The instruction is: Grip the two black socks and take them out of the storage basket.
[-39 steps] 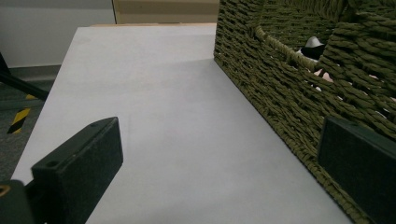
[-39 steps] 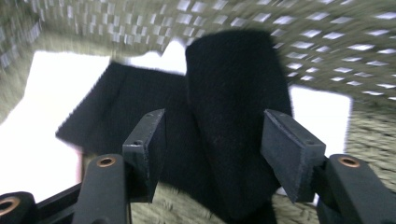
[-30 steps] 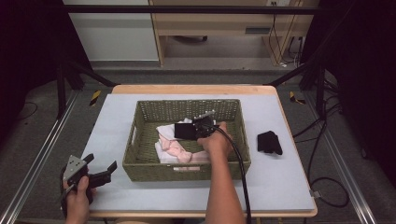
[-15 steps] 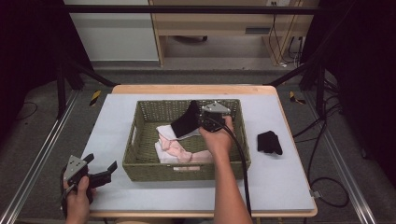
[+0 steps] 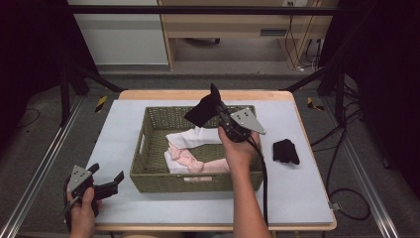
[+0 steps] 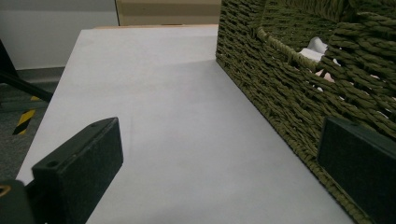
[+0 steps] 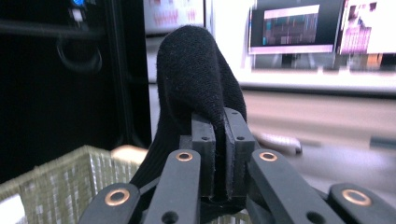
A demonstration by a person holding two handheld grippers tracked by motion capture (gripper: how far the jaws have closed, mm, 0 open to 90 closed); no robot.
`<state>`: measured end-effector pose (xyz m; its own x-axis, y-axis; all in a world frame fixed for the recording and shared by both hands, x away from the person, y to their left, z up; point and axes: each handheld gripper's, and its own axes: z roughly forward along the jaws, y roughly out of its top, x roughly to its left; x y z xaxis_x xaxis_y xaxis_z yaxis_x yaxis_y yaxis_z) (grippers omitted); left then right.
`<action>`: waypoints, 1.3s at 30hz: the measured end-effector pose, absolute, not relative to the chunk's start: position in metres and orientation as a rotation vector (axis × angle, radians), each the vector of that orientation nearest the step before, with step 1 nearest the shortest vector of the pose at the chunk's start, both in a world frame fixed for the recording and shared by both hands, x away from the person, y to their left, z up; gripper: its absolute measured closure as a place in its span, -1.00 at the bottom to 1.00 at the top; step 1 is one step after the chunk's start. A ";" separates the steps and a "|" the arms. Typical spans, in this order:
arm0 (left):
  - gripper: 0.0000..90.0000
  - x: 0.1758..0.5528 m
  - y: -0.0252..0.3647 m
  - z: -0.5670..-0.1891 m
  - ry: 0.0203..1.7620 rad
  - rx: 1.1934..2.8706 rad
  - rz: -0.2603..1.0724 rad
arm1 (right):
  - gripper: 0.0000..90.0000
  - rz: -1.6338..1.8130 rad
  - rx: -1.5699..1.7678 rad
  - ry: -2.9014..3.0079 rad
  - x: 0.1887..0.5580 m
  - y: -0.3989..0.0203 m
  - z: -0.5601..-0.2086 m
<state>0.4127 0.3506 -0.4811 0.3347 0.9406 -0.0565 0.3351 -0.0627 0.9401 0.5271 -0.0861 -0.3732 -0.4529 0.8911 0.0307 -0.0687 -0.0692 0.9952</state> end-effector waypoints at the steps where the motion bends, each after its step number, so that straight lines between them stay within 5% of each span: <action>1: -0.99 0.413 0.351 -0.481 1.180 1.604 0.762 | 0.90 1.624 0.925 1.452 0.527 -0.086 -0.373; 22: -0.99 0.413 0.349 -0.481 1.174 1.613 0.770 | 0.90 1.625 0.918 1.129 0.489 -0.189 -0.317; 39: -0.99 0.413 0.348 -0.481 1.171 1.621 0.780 | 0.90 1.466 1.056 1.089 0.470 -0.276 -0.355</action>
